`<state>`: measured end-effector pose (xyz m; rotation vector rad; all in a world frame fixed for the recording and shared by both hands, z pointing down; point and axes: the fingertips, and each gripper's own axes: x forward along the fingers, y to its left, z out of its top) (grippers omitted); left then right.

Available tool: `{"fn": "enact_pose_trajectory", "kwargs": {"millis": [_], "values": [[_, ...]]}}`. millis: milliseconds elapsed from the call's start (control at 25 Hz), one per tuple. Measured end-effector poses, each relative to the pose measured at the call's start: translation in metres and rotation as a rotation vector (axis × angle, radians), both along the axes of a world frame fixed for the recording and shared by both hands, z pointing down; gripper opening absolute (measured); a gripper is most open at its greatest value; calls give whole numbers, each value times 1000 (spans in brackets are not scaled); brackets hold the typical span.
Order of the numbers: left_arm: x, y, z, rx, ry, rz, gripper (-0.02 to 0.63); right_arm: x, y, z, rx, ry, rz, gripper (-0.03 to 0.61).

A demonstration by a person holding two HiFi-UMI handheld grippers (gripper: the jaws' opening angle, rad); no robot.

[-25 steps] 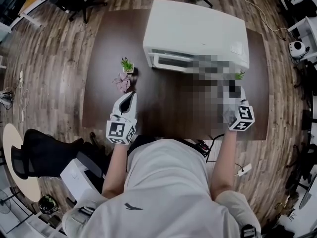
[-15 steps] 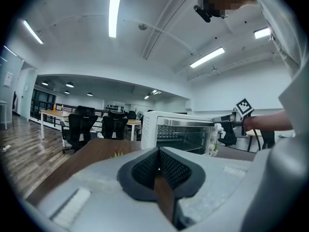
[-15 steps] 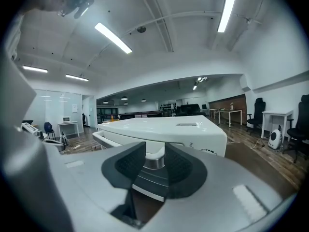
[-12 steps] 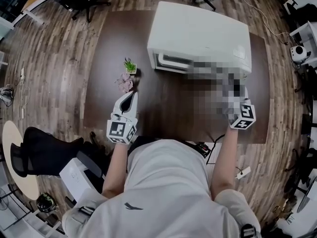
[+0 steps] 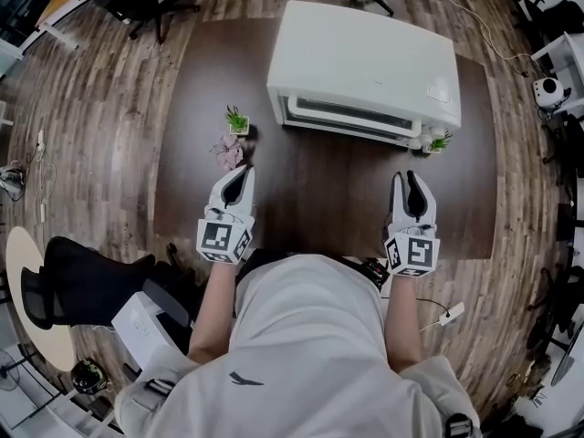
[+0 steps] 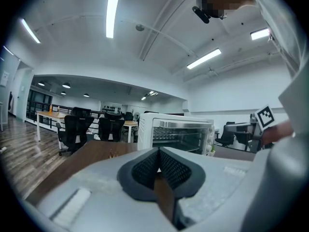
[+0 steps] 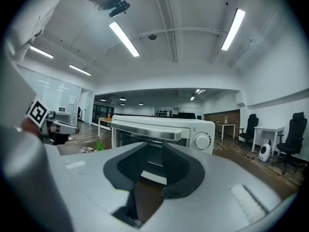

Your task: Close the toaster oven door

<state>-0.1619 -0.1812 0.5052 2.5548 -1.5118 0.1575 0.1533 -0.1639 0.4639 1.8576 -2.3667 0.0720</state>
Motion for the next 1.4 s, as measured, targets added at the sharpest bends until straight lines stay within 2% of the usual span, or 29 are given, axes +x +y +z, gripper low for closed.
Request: {"fn": "enact_pose_trajectory", "kwargs": {"millis": [200, 400, 720, 1400], "values": [[5, 3, -3, 7, -8, 24, 5, -12, 44, 10, -13, -11, -37, 83], [9, 7, -4, 14, -18, 38, 5, -8, 48, 4, -6, 4, -17, 3], [6, 10, -6, 20, -19, 38, 5, -10, 44, -11, 2, 39, -20, 0], [-1, 7, -12, 33, -24, 26, 5, 0, 37, -17, -1, 45, -19, 0]]}}
